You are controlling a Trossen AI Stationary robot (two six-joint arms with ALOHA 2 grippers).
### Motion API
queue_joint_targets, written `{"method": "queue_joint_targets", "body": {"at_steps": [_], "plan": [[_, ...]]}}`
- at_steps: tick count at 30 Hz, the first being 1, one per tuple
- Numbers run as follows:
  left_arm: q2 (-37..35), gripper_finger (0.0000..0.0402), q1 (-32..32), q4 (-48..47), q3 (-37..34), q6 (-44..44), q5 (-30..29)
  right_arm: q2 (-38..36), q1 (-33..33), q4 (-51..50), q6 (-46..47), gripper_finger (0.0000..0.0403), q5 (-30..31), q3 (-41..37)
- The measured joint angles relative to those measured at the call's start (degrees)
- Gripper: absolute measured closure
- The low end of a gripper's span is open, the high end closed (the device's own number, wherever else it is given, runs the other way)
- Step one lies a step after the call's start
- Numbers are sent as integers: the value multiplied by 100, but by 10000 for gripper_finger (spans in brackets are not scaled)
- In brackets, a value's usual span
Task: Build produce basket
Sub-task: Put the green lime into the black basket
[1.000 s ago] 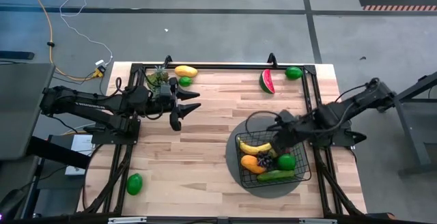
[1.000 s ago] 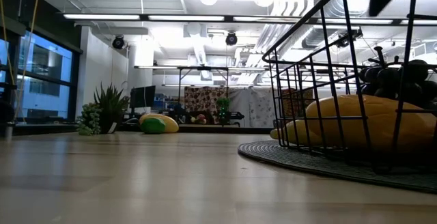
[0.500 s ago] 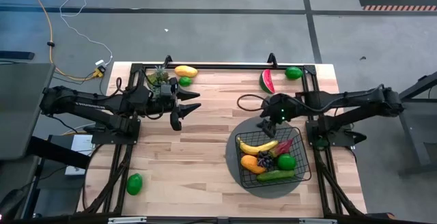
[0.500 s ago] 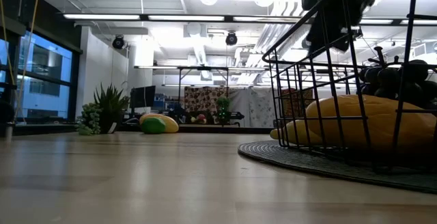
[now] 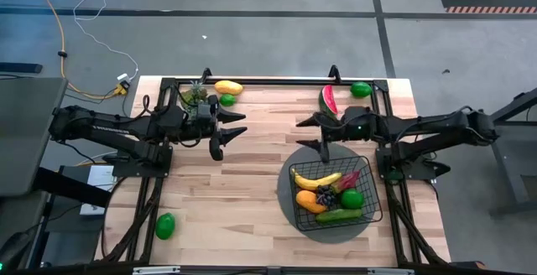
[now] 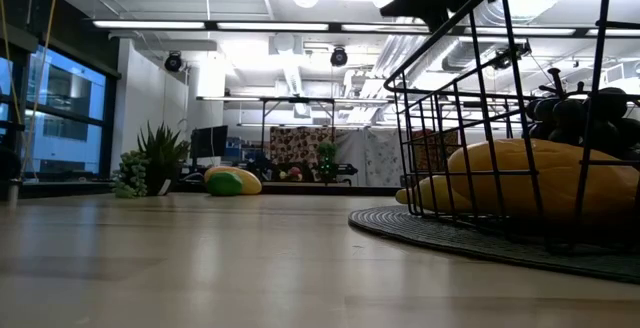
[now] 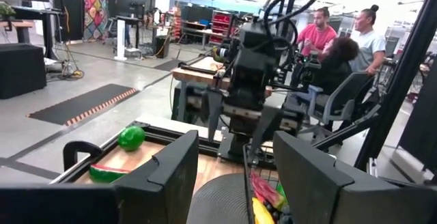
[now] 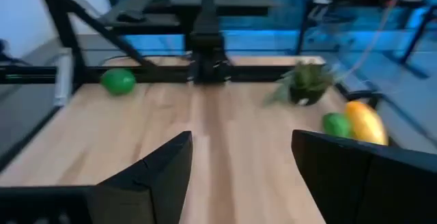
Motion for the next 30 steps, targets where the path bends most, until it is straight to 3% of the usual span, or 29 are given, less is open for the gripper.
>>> {"method": "queue_joint_targets", "body": {"at_steps": [3, 30], "plan": [[0, 223, 0, -1, 0, 14, 0, 1, -4, 21, 135, 169, 316, 227], [0, 215, 0, 8, 0, 370, -214, 1, -2, -64, 80, 170, 332, 402]]}}
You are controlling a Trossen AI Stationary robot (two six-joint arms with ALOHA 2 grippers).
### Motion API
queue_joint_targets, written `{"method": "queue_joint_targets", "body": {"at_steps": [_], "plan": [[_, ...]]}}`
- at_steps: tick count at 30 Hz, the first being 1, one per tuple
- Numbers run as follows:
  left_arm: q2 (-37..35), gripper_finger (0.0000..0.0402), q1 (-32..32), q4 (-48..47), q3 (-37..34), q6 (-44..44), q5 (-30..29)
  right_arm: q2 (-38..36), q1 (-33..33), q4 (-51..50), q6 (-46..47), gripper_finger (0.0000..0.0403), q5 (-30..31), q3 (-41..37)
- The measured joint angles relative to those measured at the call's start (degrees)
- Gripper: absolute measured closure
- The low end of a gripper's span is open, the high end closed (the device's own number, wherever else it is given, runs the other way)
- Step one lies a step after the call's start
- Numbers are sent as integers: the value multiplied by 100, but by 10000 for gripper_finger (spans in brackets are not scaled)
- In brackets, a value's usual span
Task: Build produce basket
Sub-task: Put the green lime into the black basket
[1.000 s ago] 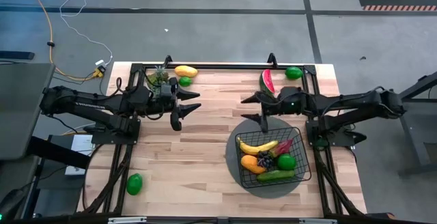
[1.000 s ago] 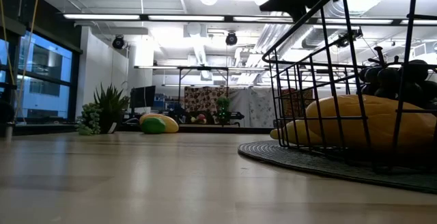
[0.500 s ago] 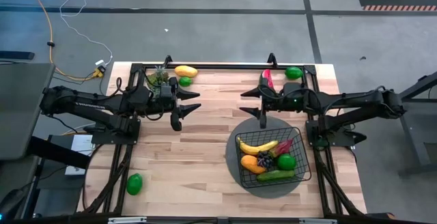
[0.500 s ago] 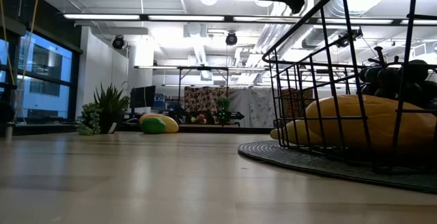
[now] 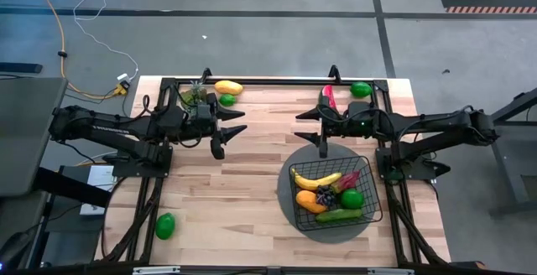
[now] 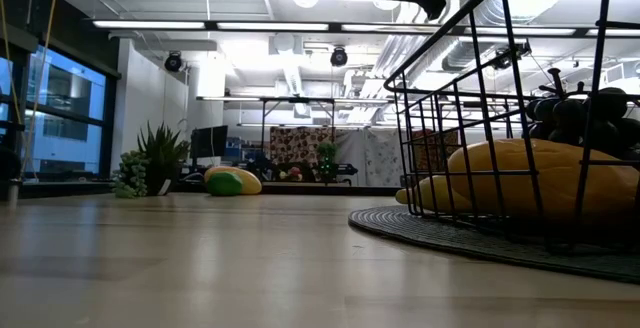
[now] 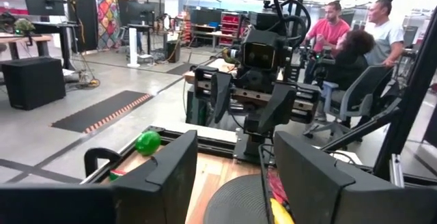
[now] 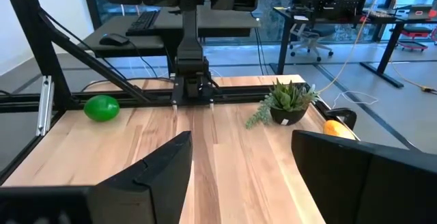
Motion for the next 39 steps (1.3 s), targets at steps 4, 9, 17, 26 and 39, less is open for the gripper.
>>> {"method": "queue_joint_targets", "body": {"at_steps": [4, 9, 17, 26, 39], "plan": [[0, 194, 0, 0, 0, 0, 103, 0, 0, -2, 149, 169, 0, 0], [0, 157, 0, -4, 0, 3, 152, 0, 0, -2, 391, 169, -2, 0], [-2, 136, -72, 114, 0, 539, 126, -6, -38, -38, 953, 218, -168, 0], [-2, 136, -177, 101, 0, 442, 129, -68, -373, -551, 936, 391, -1210, -7], [-2, 136, -197, -76, 0, -153, 127, -66, -740, -339, 647, 402, -1321, -13]]}}
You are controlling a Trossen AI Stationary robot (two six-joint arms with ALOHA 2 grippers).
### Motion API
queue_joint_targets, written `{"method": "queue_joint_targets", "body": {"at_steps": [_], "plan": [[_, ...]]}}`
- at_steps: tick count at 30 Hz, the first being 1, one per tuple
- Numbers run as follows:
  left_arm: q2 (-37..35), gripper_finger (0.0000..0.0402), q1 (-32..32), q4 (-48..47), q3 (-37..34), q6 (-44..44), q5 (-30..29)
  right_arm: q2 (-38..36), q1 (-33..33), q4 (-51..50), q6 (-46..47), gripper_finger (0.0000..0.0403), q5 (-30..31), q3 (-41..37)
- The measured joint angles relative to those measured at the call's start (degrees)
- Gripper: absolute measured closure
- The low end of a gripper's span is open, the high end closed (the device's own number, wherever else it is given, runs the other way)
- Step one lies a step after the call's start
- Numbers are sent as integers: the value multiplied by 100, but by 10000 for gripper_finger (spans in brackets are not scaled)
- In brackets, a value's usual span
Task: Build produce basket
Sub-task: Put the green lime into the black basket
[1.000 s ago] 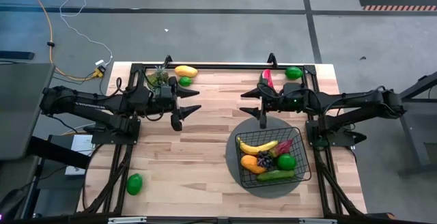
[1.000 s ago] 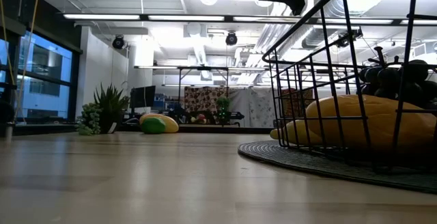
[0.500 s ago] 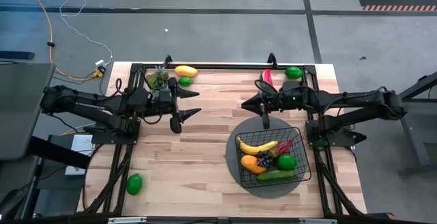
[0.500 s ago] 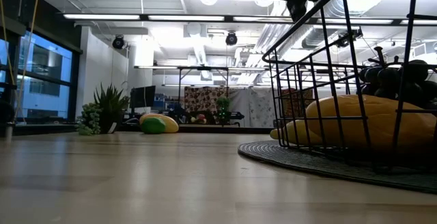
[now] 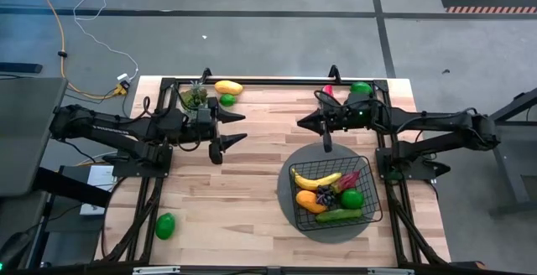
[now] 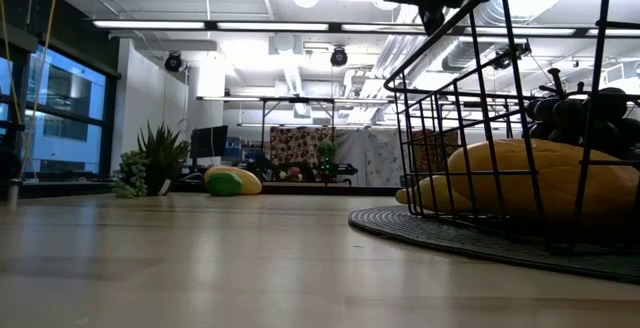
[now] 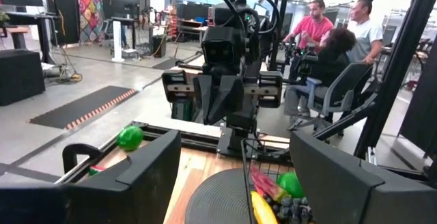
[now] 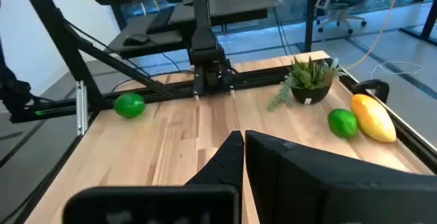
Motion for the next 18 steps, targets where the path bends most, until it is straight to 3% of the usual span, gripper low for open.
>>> {"method": "queue_joint_targets", "body": {"at_steps": [8, 18], "plan": [[0, 136, 0, -2, 0, 1, 1, -52, 1, 1916, 746, 403, -30, -1162], [0, 135, 0, -61, 0, -150, -195, -417, 1, 1919, 751, 403, -204, -1211]]}}
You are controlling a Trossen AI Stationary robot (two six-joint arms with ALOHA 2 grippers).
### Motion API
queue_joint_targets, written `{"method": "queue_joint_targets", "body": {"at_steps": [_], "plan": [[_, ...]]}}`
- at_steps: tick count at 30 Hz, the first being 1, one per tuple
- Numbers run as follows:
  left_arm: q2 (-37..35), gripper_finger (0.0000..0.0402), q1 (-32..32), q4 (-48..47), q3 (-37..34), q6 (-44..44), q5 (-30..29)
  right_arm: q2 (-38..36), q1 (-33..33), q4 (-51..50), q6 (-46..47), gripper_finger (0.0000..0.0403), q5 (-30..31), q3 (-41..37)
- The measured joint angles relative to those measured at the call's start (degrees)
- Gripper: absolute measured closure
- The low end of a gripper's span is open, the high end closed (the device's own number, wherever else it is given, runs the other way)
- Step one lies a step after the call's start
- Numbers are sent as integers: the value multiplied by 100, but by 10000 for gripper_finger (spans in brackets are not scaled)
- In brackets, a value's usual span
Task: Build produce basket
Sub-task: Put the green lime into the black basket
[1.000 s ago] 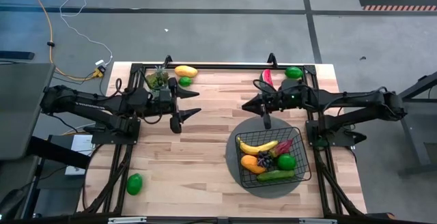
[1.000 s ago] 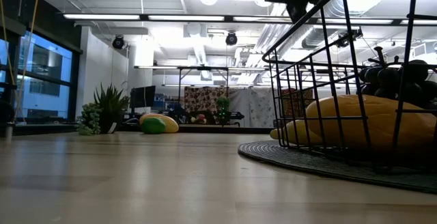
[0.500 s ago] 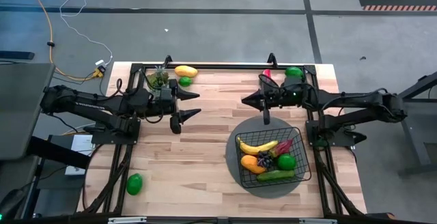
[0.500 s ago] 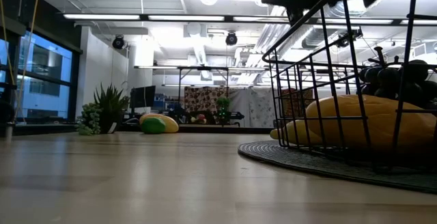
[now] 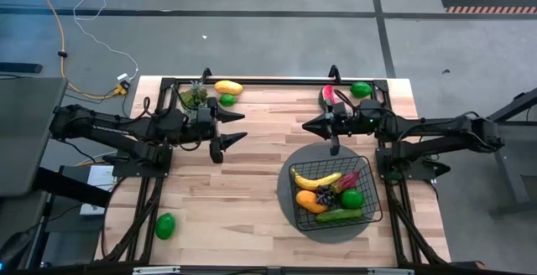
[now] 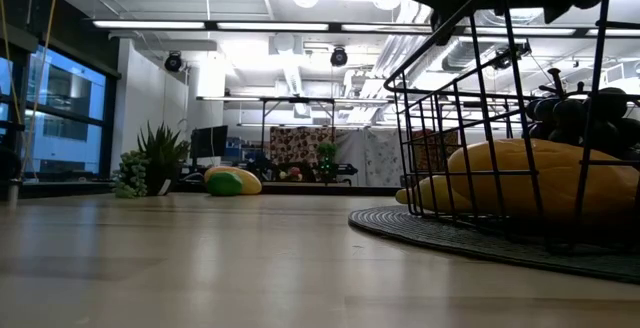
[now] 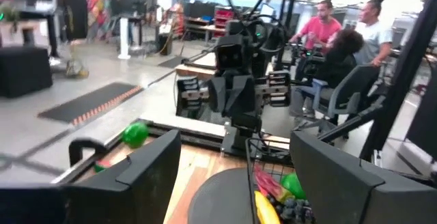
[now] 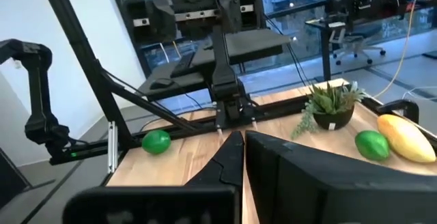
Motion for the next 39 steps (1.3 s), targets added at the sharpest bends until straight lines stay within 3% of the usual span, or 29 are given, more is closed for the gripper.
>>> {"method": "queue_joint_targets", "body": {"at_steps": [4, 16, 30, 34, 39], "plan": [[0, 124, 64, -154, 0, -450, 16, -1, 0, -190, 38, 403, 0, 0], [0, 55, 85, -151, 0, -456, 323, 1, 0, -323, 38, 403, 2, 0], [0, 50, 85, -266, 57, -613, 299, 1, 0, -323, 38, 403, 2, 0], [112, 50, 31, -1403, 592, -960, 281, 1, 0, -324, 42, 403, 4, 0], [623, 50, -216, -3986, 1701, -1903, 171, 1, 0, -328, 39, 403, 4, 0]]}}
